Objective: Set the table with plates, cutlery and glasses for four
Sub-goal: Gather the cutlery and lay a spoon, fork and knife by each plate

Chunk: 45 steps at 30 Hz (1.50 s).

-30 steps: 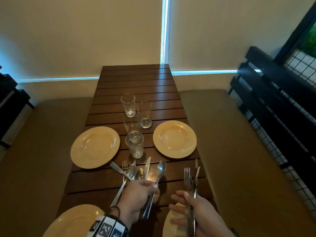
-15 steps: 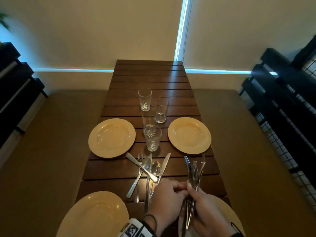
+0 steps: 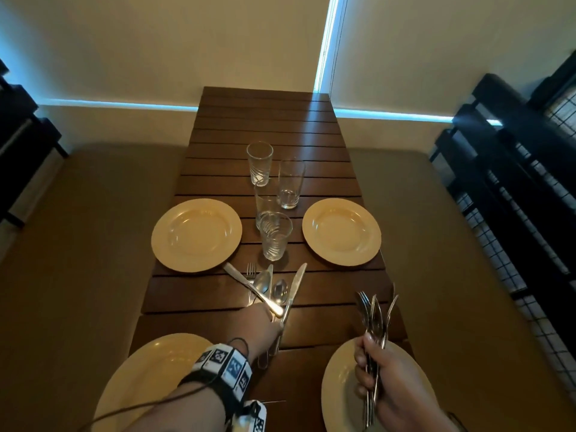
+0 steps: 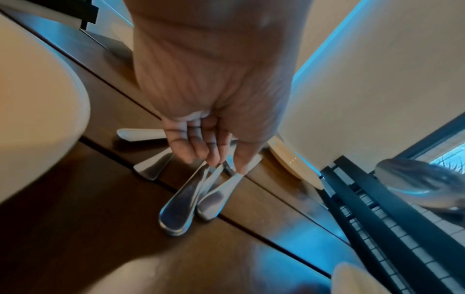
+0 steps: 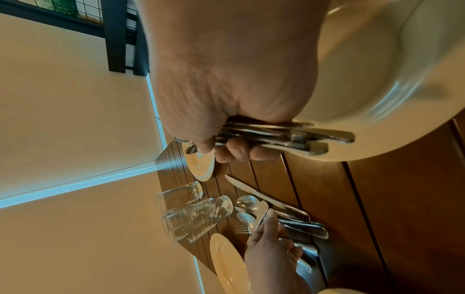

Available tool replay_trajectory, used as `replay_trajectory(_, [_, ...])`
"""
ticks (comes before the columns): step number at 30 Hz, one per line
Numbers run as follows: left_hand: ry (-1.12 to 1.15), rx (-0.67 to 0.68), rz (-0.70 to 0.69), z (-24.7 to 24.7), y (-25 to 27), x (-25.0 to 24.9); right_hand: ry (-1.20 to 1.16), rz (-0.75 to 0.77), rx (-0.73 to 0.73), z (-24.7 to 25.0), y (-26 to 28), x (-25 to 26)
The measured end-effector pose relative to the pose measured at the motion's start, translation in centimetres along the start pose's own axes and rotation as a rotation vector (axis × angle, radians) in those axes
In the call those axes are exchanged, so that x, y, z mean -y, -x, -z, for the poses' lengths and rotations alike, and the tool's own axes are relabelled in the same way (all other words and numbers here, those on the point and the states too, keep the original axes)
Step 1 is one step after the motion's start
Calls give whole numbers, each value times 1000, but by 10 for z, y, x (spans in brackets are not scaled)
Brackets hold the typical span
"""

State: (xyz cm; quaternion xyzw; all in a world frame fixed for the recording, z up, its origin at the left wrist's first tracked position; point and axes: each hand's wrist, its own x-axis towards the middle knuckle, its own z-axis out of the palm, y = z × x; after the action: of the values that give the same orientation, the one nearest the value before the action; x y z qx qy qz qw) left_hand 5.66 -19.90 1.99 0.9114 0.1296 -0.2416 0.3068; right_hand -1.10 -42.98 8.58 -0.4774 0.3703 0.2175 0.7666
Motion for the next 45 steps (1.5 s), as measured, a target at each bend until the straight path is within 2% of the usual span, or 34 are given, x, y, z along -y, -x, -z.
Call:
replay_trajectory(4, [-72, -9, -8, -13, -5, -2, 14, 5, 11, 9, 3, 1])
replay_trajectory(15, [-248, -172, -41, -43, -23, -27, 37, 28, 28, 23, 1, -3])
replay_trajectory(19, [-287, -140, -34, -51, -23, -37, 33, 5, 0, 32, -2, -2])
replay_trajectory(26, [-160, -73, 66, -60, -26, -55, 17, 11, 10, 42, -6, 12])
replay_trajectory(35, [-182, -117, 95, -72, -19, -69, -20, -7, 46, 49, -11, 30])
replay_trajectory(40, [-128, -76, 165, -68, -14, -73, -12, -26, 39, 54, -14, 34])
replay_trajectory(45, [-134, -69, 164, -69, -10, -73, 3, -33, 38, 56, -14, 39])
